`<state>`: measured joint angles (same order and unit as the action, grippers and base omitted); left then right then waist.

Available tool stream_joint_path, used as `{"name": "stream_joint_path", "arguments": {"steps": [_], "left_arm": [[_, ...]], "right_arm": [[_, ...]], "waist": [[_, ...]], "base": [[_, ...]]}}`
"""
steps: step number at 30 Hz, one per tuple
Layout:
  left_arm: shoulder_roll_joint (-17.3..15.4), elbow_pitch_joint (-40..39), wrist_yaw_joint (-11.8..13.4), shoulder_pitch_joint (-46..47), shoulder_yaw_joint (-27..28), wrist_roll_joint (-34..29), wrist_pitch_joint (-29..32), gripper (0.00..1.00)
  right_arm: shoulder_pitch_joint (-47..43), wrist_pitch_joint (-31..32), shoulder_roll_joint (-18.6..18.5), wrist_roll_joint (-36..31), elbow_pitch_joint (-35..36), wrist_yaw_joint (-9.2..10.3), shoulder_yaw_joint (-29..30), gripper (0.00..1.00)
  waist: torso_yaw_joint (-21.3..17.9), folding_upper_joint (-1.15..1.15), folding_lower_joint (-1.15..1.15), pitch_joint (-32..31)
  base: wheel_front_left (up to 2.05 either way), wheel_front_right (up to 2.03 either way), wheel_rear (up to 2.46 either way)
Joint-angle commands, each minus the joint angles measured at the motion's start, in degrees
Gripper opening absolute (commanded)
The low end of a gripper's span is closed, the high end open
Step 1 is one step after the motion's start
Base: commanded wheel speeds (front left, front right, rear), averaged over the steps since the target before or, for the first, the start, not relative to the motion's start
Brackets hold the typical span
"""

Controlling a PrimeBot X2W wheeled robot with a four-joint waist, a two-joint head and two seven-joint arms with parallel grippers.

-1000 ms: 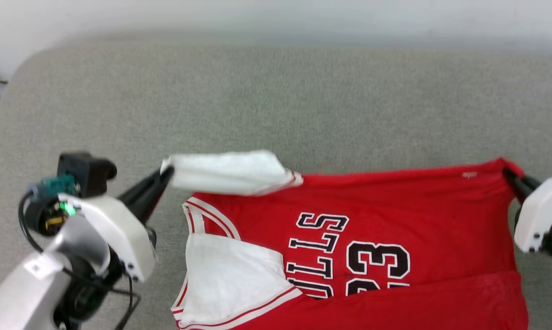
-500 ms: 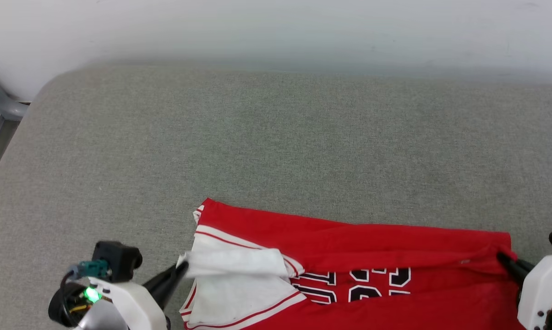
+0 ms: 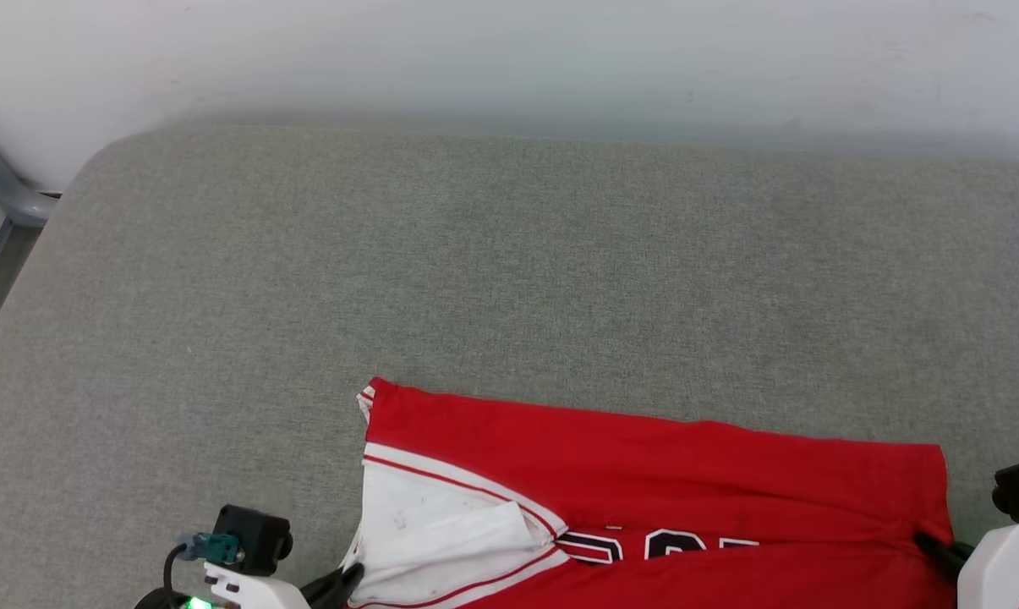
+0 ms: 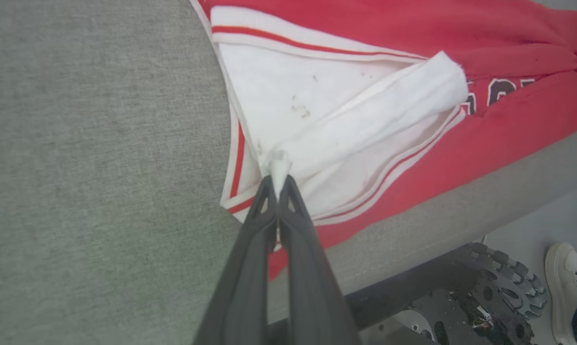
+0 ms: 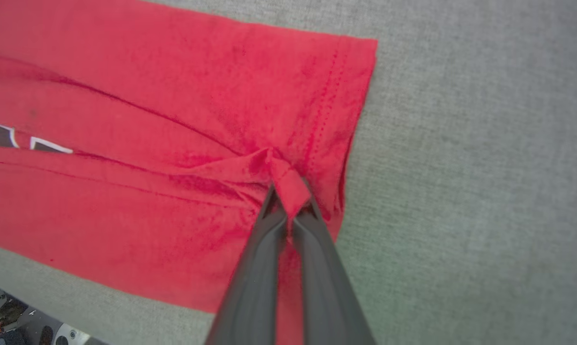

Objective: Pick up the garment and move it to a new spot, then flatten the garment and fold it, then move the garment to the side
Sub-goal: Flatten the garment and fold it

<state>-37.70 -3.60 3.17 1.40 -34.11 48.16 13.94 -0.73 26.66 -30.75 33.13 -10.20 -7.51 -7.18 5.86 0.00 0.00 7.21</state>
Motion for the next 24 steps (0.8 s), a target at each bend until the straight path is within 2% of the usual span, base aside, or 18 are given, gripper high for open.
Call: {"name": "stream_joint_path", "arguments": {"steps": [1, 2, 3, 4, 5, 11, 16, 20, 24], "left_arm": [[-0.03, 1.05, -0.46, 0.21, -0.23, -0.41, -0.18, 0.00], [0.09, 1.60, -0.62, 0.26, -0.44, -0.59, -0.44, 0.00], [0.25, 2.27, -0.84, 0.19, -0.67, -0.51, -0.48, 0.32], [0.54, 2.92, -1.19, -0.06, -0.78, 0.10, -0.31, 0.96], [0.75, 3.37, -1.30, -0.35, -0.84, 0.66, -0.07, 1.00], [0.90, 4.34, -1.30, -1.46, -0.05, 0.52, -2.91, 1.00], [0.80, 1.98, -0.21, -2.06, 1.88, -0.32, -7.04, 1.00], [2.05, -0.52, 1.97, -1.66, 4.90, -1.37, -12.95, 1.00], [4.26, -1.91, 4.25, -1.43, 8.04, -1.89, -19.17, 1.00]], "right_arm": [[-0.14, -0.50, -0.67, -0.12, -0.76, 0.05, -0.50, 0.00], [-0.03, -0.63, -0.90, 0.10, -1.16, 0.06, -0.70, 0.09], [0.13, -0.97, -1.07, 0.23, -1.65, 0.06, -0.70, 0.87], [0.21, -1.06, -1.09, 0.45, -2.08, 0.07, -0.84, 1.00], [0.19, -1.19, -1.13, 0.75, -2.31, 0.07, -1.24, 1.00], [-0.92, -1.17, -2.46, 2.26, -0.96, 0.06, -2.80, 1.00], [-1.74, 1.15, -2.52, 4.11, 2.39, 0.05, -0.01, 1.00], [-2.00, 4.68, -0.03, 4.64, 5.68, 0.05, 4.24, 1.00], [-2.22, 8.15, 3.21, -1.27, 7.32, 0.04, 9.58, 1.00]], "waist": [[-0.07, 0.00, 0.00, -0.08], [-0.09, 0.00, 0.00, -0.15], [-0.12, 0.00, 0.00, -0.24], [-0.13, 0.00, 0.00, -0.43], [-0.16, 0.00, 0.00, -0.64], [-0.38, 0.00, 0.00, -2.68], [-0.50, 0.00, 0.00, -4.79], [-0.59, 0.00, 0.00, -5.79], [-0.70, 0.00, 0.00, -5.85]], "base": [[0.00, 0.00, 0.00], [0.00, 0.00, 0.00], [0.00, 0.00, 0.00], [0.00, 0.00, 0.00], [0.00, 0.00, 0.00], [0.00, 0.00, 0.00], [0.00, 0.00, 0.00], [0.00, 0.00, 0.00], [0.00, 0.00, 0.00]]}}
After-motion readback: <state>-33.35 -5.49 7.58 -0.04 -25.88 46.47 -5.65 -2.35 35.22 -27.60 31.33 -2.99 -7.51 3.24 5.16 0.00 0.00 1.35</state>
